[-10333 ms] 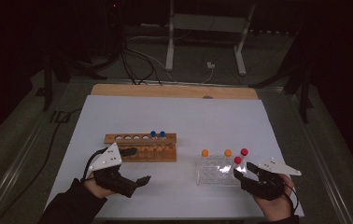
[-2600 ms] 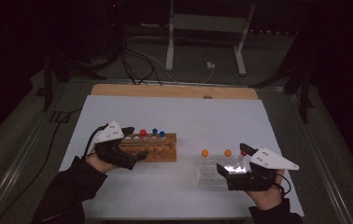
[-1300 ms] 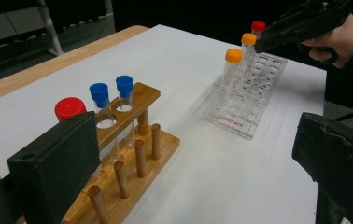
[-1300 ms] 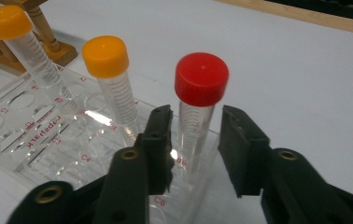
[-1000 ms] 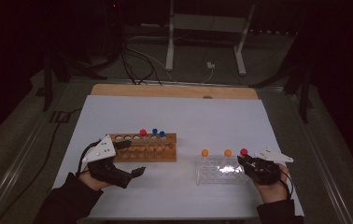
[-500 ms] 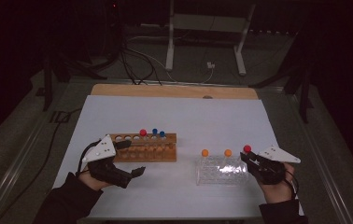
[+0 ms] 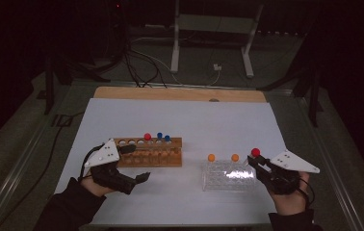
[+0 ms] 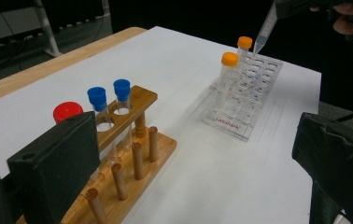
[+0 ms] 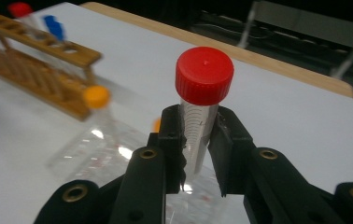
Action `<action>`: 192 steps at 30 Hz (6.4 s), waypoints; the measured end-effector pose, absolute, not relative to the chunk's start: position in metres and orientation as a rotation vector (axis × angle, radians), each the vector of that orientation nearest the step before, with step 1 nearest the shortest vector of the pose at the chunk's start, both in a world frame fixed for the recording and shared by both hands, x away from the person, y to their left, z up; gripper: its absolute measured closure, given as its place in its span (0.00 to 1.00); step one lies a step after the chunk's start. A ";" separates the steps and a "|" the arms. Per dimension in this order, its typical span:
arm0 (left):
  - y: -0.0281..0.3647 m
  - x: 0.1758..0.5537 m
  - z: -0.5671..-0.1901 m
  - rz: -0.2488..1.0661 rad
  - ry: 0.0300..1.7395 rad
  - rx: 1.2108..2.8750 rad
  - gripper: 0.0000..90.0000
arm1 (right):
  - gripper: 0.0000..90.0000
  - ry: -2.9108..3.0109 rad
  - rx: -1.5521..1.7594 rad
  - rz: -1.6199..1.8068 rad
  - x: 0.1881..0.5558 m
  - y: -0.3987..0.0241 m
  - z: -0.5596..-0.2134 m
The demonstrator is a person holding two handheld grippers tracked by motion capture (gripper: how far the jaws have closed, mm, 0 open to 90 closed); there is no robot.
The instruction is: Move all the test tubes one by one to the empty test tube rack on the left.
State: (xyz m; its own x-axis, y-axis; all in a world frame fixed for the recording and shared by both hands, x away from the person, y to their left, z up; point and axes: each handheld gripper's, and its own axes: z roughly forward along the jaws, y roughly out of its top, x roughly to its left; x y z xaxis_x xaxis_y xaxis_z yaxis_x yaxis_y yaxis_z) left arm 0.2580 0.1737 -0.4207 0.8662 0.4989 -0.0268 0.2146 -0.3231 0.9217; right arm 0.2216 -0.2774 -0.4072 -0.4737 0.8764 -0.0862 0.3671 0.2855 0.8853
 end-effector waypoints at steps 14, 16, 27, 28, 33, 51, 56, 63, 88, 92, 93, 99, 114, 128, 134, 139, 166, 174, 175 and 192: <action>0.164 0.256 -0.419 0.278 0.504 1.923 0.02 | 0.83 2.192 0.934 1.288 0.212 -0.216 -0.409; 0.163 0.256 -0.420 0.272 0.498 1.929 0.02 | 0.83 2.236 0.900 1.293 0.211 -0.205 -0.413; 0.147 0.254 -0.419 0.235 0.452 1.935 0.02 | 0.83 2.399 0.788 1.256 0.216 -0.156 -0.440; 0.145 0.254 -0.419 0.225 0.441 1.939 0.02 | 0.83 2.408 0.784 1.252 0.216 -0.154 -0.442; 0.130 0.253 -0.422 0.195 0.398 1.942 0.07 | 0.83 2.432 0.757 1.244 0.217 -0.144 -0.445; 0.085 0.252 -0.428 0.126 0.277 1.973 0.52 | 0.83 2.447 0.738 1.247 0.216 -0.137 -0.447; 0.080 0.253 -0.428 0.125 0.248 1.989 0.63 | 0.83 2.447 0.740 1.250 0.215 -0.137 -0.446; 0.077 0.253 -0.430 0.128 0.231 2.002 0.78 | 0.83 2.447 0.741 1.255 0.215 -0.137 -0.446; 0.122 0.266 -0.396 0.274 0.330 1.962 0.80 | 0.23 2.326 0.825 1.357 0.217 -0.158 -0.431; 0.137 0.270 -0.385 0.320 0.367 1.938 0.80 | 0.11 2.279 0.856 1.357 0.217 -0.164 -0.429; 0.141 0.271 -0.383 0.334 0.375 1.935 0.80 | 0.09 2.280 0.862 1.354 0.217 -0.165 -0.428; 0.160 0.274 -0.370 0.403 0.423 1.906 0.80 | 0.00 2.268 0.868 1.390 0.218 -0.173 -0.427; 0.204 0.302 -0.362 0.536 0.559 1.848 0.80 | 0.00 2.231 0.868 1.387 0.217 -0.184 -0.423; 0.202 0.331 -0.400 0.539 0.659 1.838 0.80 | 0.00 2.219 0.888 1.394 0.217 -0.191 -0.424; 0.201 0.336 -0.415 0.502 0.678 1.853 0.80 | 0.00 2.220 0.891 1.395 0.217 -0.193 -0.425; 0.198 0.339 -0.427 0.488 0.690 1.873 0.80 | 0.00 2.220 0.888 1.401 0.217 -0.193 -0.425; 0.197 0.334 -0.441 0.421 0.682 1.920 0.55 | 0.00 2.184 0.890 1.421 0.219 -0.207 -0.412; 0.197 0.308 -0.430 0.402 0.661 1.909 0.16 | 0.00 2.055 0.968 1.429 0.228 -0.242 -0.400; 0.196 0.304 -0.429 0.407 0.659 1.911 0.15 | 0.00 2.041 0.979 1.433 0.230 -0.247 -0.399; 0.192 0.269 -0.424 0.343 0.599 1.896 0.03 | 0.12 2.019 1.158 1.285 0.254 -0.278 -0.440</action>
State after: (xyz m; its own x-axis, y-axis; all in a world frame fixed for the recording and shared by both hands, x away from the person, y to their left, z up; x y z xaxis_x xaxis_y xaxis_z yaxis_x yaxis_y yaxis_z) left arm 0.2690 0.1921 -0.4236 0.8325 0.5526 -0.0390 0.2462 -0.3060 0.9196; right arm 0.2539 -0.2777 -0.4404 -0.5281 0.8481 0.0441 0.3989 0.2019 0.8945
